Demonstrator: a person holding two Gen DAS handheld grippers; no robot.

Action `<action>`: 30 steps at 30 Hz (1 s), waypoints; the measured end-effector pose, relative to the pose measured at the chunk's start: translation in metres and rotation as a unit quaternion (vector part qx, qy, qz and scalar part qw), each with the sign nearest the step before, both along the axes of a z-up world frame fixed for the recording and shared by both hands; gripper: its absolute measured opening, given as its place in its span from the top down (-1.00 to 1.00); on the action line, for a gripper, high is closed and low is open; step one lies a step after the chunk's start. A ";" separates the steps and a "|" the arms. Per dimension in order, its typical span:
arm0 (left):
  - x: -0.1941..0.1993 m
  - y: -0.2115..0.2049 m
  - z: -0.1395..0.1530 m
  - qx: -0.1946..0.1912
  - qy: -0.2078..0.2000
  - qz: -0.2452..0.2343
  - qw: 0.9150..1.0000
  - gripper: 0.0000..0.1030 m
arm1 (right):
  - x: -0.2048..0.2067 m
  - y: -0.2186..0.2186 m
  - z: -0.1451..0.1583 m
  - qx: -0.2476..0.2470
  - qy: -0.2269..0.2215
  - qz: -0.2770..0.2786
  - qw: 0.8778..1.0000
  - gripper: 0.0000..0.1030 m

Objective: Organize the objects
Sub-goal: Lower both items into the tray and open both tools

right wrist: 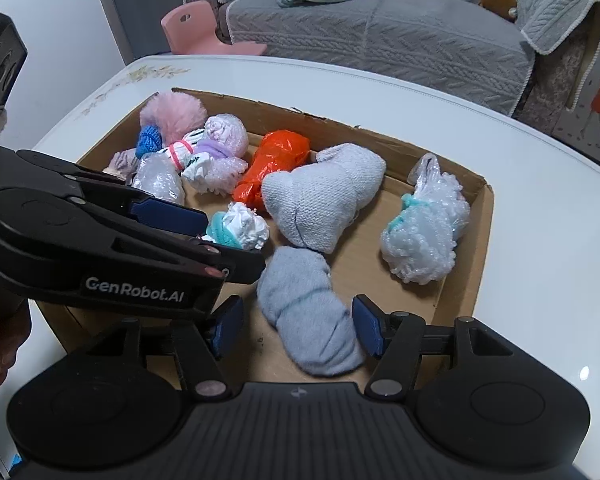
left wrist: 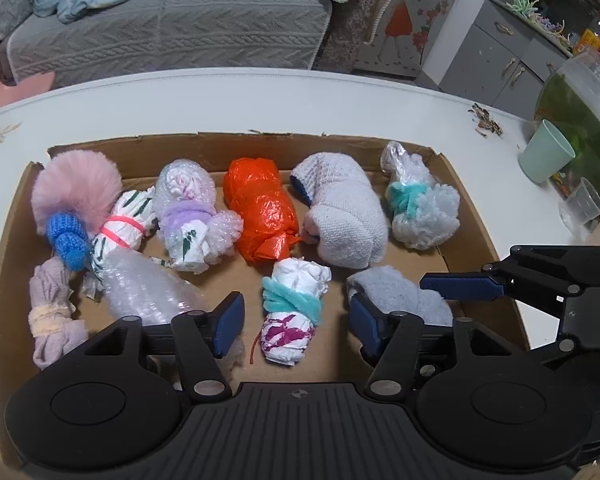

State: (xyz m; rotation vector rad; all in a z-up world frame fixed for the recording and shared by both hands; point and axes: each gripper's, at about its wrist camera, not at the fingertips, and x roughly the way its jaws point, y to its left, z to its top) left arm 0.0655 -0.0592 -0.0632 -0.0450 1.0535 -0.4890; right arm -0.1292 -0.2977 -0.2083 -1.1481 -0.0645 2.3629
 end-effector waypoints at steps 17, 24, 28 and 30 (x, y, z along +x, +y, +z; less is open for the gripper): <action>-0.019 0.000 0.036 0.023 -0.025 -0.004 0.999 -0.36 | 0.004 -0.017 0.012 0.015 0.010 0.007 1.000 -0.17; -0.029 -0.002 0.048 0.043 -0.037 -0.009 0.998 -0.38 | 0.007 -0.023 0.017 0.013 0.020 0.001 1.000 -0.22; -0.035 -0.002 0.052 0.057 -0.047 -0.011 0.997 -0.38 | 0.009 -0.026 0.019 0.013 0.026 -0.004 1.000 -0.23; -0.039 0.002 0.055 0.064 -0.052 -0.014 0.996 -0.38 | 0.010 -0.027 0.019 0.012 0.027 -0.005 1.000 -0.24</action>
